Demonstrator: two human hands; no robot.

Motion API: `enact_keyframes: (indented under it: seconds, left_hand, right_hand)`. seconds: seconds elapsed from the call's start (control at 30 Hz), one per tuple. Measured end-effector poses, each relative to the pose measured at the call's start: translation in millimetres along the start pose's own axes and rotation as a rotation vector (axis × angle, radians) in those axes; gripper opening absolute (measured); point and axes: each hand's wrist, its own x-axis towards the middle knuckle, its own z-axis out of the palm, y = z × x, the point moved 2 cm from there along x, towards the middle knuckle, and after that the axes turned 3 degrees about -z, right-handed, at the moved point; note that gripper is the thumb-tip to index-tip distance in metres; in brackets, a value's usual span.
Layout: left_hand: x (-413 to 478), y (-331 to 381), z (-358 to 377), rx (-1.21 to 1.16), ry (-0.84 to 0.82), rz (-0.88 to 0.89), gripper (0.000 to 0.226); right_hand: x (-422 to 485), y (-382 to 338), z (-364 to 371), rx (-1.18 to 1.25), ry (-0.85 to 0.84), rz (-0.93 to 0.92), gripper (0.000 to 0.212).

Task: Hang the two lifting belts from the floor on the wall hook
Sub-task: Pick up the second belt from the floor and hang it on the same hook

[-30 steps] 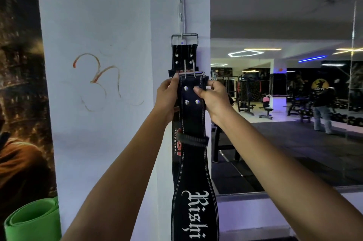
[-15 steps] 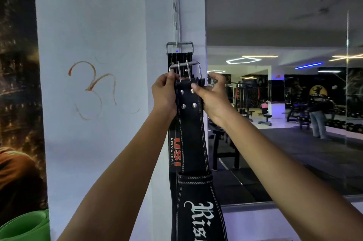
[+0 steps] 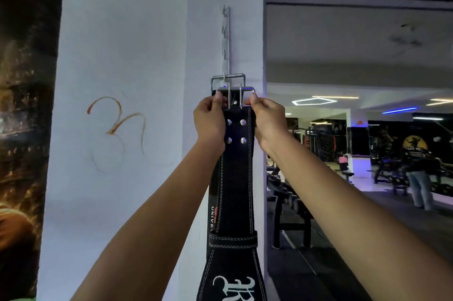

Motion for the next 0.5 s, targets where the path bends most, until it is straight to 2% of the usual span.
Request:
enact_keyframes:
  seconds: [0.4,0.5]
  left_hand:
    - [120,-18,15,-0.003,0.026,0.096,0.026]
    - [157,-10,25,-0.013,-0.005,0.09,0.022]
  right_hand:
    - [106,27,49,-0.112,0.077,-0.101,0.013]
    - [138,21,64,-0.135,0.117,-0.168,0.025]
